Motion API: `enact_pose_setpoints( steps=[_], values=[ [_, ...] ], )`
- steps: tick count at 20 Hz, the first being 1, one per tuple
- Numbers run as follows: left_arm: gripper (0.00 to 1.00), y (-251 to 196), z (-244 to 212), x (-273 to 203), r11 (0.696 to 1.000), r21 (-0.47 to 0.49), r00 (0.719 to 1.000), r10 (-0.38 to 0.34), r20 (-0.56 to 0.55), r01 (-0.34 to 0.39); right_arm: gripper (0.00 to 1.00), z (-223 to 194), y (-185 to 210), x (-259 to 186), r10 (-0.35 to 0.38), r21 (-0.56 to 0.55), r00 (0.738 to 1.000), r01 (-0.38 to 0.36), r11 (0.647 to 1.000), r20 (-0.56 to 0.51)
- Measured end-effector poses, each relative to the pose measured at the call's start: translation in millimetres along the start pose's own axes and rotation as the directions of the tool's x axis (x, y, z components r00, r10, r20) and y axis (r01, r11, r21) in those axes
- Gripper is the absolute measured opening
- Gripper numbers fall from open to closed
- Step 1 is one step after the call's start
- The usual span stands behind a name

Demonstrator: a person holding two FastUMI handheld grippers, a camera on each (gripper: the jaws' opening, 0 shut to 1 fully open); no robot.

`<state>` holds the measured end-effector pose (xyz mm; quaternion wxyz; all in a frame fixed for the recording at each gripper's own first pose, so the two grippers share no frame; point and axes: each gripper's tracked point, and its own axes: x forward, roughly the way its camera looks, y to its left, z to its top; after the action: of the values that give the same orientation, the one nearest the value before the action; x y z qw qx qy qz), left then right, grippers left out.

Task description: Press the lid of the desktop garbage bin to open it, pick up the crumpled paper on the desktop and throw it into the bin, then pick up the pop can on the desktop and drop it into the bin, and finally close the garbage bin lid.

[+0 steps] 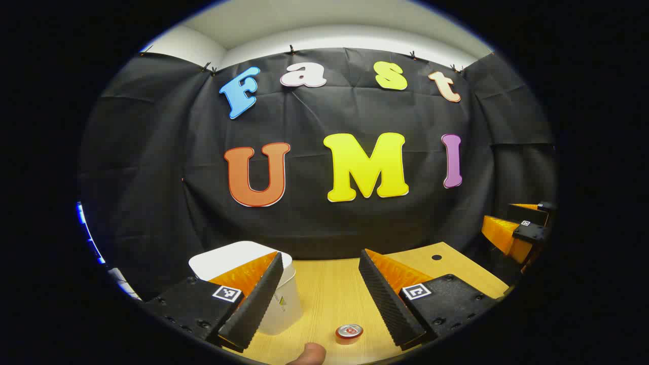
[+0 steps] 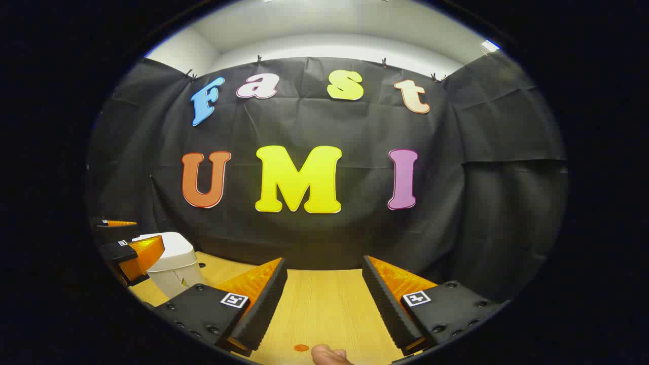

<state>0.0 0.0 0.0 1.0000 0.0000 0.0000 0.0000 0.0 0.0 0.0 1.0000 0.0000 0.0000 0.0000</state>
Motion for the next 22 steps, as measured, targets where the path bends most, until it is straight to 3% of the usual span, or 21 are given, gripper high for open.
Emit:
enact_pose_setpoints(
  steps=[22],
  values=[
    [0.99,-8,-1,14,1.000,0.004,1.000,-0.030,-0.007,0.030,0.94,1,-4,10,-0.009,-0.013,1.000,0.009,1.000,0.001]
  ],
)
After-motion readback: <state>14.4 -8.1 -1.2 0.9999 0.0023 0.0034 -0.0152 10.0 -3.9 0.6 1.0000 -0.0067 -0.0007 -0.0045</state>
